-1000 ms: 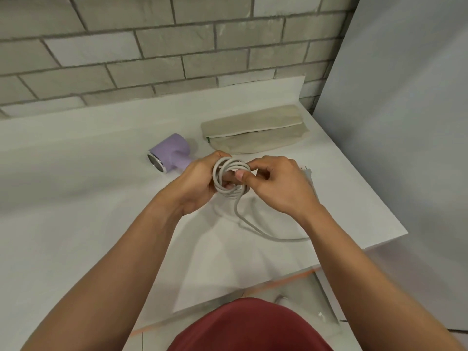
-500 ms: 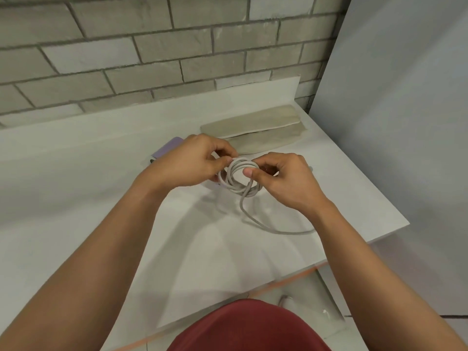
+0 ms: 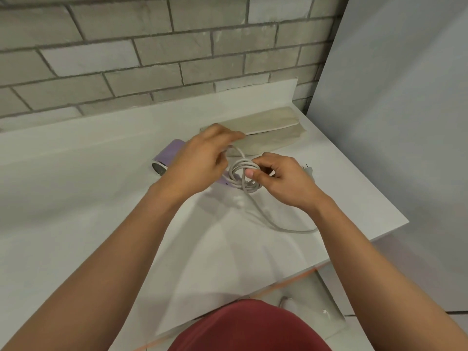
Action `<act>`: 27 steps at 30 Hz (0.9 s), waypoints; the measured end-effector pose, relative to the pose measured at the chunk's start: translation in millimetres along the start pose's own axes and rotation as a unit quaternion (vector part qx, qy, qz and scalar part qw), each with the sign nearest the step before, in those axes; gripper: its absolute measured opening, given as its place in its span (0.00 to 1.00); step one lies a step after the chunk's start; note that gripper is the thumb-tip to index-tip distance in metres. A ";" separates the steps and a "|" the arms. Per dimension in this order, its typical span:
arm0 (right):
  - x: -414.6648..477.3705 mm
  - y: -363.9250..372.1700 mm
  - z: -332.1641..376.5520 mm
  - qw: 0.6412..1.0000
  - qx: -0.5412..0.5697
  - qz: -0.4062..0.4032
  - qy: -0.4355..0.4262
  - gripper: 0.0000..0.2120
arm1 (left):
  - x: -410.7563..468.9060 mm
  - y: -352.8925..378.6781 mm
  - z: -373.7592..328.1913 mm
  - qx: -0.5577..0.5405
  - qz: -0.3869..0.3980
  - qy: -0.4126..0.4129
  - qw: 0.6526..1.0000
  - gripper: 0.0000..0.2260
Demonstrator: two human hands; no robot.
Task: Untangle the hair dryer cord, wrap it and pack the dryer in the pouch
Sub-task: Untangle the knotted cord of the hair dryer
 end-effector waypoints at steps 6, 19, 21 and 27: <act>6.8 -6.1 1.7 1.000 -0.018 -0.009 -0.012 0.08 | 14.2 -0.3 -1.1 0.125 0.039 0.046 0.990 0.13; 1.0 -9.9 -3.2 0.998 0.040 0.050 0.010 0.10 | -8.1 4.4 20.3 0.088 -0.048 -0.137 0.985 0.15; 1.9 -8.9 -2.8 0.998 0.026 0.049 0.007 0.10 | -0.6 9.0 5.7 0.109 0.009 0.010 0.994 0.25; -0.2 -9.9 -2.9 0.997 0.070 0.045 0.001 0.07 | 4.5 12.9 -5.2 0.182 0.065 0.111 0.975 0.21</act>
Point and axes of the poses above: each hand's wrist, its own x-axis towards the middle knuckle, its own y-axis out of the palm, z = x × y, the point moved 6 cm from there along x, towards the middle knuckle, and after that the axes turned 12 degrees about y, right-handed, at the moved point
